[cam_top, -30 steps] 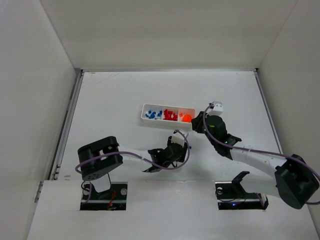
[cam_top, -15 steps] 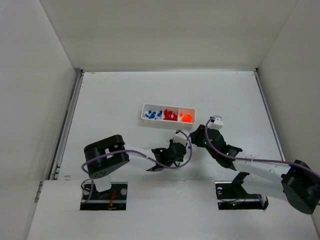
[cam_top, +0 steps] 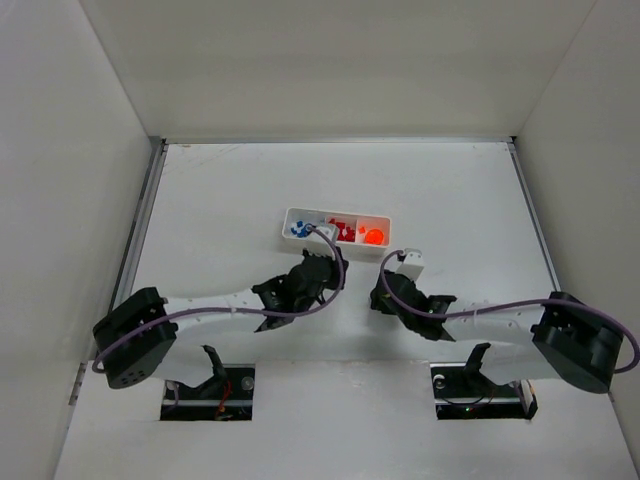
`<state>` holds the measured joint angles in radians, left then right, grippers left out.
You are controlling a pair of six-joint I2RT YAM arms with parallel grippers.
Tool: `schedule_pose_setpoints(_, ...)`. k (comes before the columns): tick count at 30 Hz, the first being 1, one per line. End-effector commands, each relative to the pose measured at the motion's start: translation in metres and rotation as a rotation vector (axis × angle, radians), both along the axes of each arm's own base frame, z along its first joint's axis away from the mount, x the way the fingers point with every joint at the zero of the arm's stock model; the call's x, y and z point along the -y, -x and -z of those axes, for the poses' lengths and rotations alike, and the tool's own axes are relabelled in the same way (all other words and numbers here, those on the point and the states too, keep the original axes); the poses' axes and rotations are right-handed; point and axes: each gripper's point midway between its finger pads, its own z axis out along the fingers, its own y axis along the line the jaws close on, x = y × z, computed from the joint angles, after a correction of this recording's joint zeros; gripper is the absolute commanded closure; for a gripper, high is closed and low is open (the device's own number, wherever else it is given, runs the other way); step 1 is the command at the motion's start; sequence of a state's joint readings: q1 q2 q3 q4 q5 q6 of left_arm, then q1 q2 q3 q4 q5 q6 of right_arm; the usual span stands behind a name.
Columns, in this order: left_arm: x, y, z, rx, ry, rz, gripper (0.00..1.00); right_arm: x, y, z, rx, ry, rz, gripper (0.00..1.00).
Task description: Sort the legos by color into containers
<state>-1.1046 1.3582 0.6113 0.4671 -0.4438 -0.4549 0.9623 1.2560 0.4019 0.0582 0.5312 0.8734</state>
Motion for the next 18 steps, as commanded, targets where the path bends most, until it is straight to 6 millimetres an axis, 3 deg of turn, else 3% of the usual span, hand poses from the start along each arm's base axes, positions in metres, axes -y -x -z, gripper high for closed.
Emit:
schedule_pose_setpoints(1,-0.025,-0.024,-0.015,0.009,0.046,-0.090,0.80,-0.009,-0.008,-0.011,0.025,-0.016,0.040,0.52)
schedule_pose_setpoints(4,-0.045,-0.050,-0.022,0.003,0.081,-0.170,0.80,-0.010,-0.007,-0.006,0.019,0.010,0.039,0.56)
schedule_pose_setpoints(9,-0.070,-0.088,-0.015,-0.022,0.086,-0.269,0.80,-0.009,-0.009,-0.003,0.021,0.054,0.049,0.61)
schedule_pose_setpoints(18,-0.080,-0.132,0.004,-0.032,0.049,-0.349,0.79,-0.011,-0.005,-0.001,0.021,0.108,0.040,0.71)
